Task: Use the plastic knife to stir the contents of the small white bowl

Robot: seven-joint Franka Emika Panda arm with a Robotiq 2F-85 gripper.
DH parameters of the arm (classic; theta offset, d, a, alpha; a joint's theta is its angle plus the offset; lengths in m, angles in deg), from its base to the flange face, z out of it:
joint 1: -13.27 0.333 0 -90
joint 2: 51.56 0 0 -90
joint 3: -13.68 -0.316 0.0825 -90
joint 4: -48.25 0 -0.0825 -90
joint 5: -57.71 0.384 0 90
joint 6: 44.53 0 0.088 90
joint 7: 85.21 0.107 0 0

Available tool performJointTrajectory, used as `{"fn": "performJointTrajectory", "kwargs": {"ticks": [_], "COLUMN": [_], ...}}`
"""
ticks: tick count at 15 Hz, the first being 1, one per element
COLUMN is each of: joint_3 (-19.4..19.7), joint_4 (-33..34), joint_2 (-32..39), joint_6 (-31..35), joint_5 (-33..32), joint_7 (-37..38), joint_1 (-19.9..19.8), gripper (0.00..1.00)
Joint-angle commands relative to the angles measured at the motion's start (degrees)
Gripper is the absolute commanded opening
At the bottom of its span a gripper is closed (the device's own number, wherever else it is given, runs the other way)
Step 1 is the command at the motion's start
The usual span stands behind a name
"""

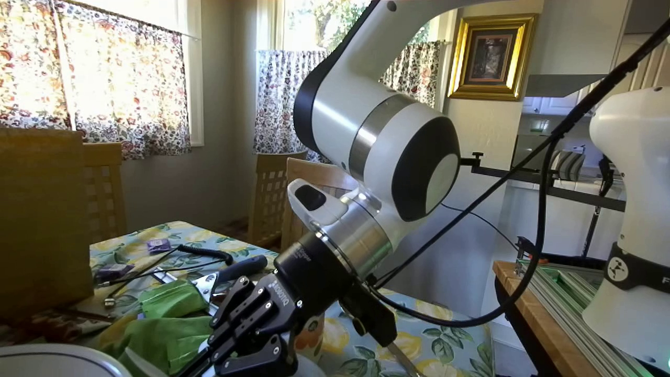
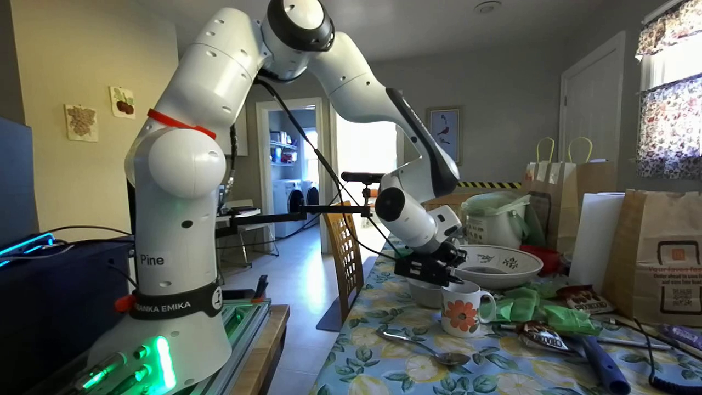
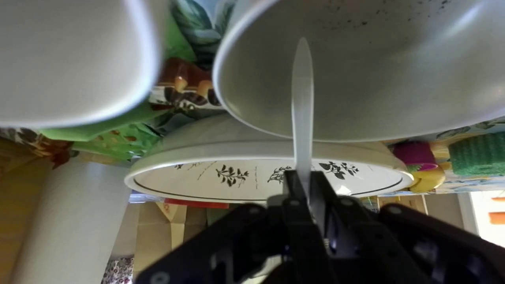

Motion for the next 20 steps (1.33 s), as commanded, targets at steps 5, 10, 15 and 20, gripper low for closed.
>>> {"fn": "performJointTrajectory", "kwargs": {"ticks": [5, 10, 15, 20], "joint_3": [-12.62, -17.22, -18.01, -16.7], "joint_4": [0.86, -0.3, -0.71, -1.06], "joint_2": [0.58, -0.08, 0.28, -0.45], "joint_6": [-0.96, 0.81, 1.58, 3.47], "joint_5": [0.87, 0.8, 0.78, 0.85], "joint_7": [-2.61, -3.01, -3.06, -3.61], "joint_1": [-9.6, -10.25, -11.02, -12.8], "gripper": [0.03, 0.03, 0.03, 0.03]}}
